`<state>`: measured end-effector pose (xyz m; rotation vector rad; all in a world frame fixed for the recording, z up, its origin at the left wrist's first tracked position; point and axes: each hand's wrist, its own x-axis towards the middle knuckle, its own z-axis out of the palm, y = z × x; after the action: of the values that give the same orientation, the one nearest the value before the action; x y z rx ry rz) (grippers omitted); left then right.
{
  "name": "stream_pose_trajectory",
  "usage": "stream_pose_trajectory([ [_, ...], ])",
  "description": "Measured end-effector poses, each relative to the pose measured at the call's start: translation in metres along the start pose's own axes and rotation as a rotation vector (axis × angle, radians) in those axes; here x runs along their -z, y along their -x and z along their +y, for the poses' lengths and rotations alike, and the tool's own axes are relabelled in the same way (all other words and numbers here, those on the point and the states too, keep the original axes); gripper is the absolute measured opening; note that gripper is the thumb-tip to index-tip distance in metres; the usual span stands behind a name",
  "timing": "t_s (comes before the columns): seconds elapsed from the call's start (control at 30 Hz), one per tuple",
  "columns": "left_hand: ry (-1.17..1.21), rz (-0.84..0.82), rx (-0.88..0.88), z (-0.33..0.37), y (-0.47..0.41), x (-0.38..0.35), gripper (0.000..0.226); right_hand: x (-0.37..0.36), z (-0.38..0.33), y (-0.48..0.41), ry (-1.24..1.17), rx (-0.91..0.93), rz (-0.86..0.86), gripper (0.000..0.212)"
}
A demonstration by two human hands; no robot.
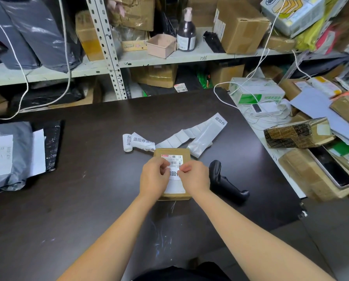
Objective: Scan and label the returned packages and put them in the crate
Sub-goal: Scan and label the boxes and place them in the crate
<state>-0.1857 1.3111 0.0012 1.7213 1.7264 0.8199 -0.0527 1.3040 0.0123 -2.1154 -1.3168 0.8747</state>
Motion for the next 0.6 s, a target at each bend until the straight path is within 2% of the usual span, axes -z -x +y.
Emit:
stream_pose_trajectory([
  [0.1, -0.199, -0.047, -0.017, -0.008, -0.001, 0.001, 0.008, 0.0, 0.002, 0.001, 0.221, 0.063, 0.017, 0.011],
  [0.17, -0.208, -0.077, -0.03, -0.014, -0.001, 0.004, 0.016, 0.002, 0.006, -0.001, 0.211, 0.068, -0.005, 0.016],
  [0.27, -0.158, -0.104, -0.011, -0.019, -0.001, 0.011, 0.04, 0.005, 0.016, 0.0, 0.146, 0.057, 0.013, 0.033],
  [0.37, 0.081, -0.067, 0.165, -0.02, 0.001, 0.015, 0.066, 0.004, 0.021, 0.002, 0.028, -0.019, 0.005, 0.057],
  [0.4, 0.168, -0.081, 0.238, -0.021, 0.001, 0.015, 0.071, 0.003, 0.022, 0.004, -0.019, -0.046, -0.022, 0.055],
  [0.47, 0.253, -0.152, 0.305, -0.023, 0.004, 0.016, 0.064, 0.001, 0.024, 0.007, -0.094, -0.067, -0.093, 0.034],
  [0.5, 0.266, -0.182, 0.302, -0.024, 0.006, 0.016, 0.055, 0.001, 0.025, 0.009, -0.123, -0.067, -0.123, 0.026],
  [0.6, 0.318, -0.231, 0.268, -0.027, 0.014, 0.022, 0.044, 0.0, 0.025, 0.014, -0.173, -0.063, -0.159, 0.019],
])
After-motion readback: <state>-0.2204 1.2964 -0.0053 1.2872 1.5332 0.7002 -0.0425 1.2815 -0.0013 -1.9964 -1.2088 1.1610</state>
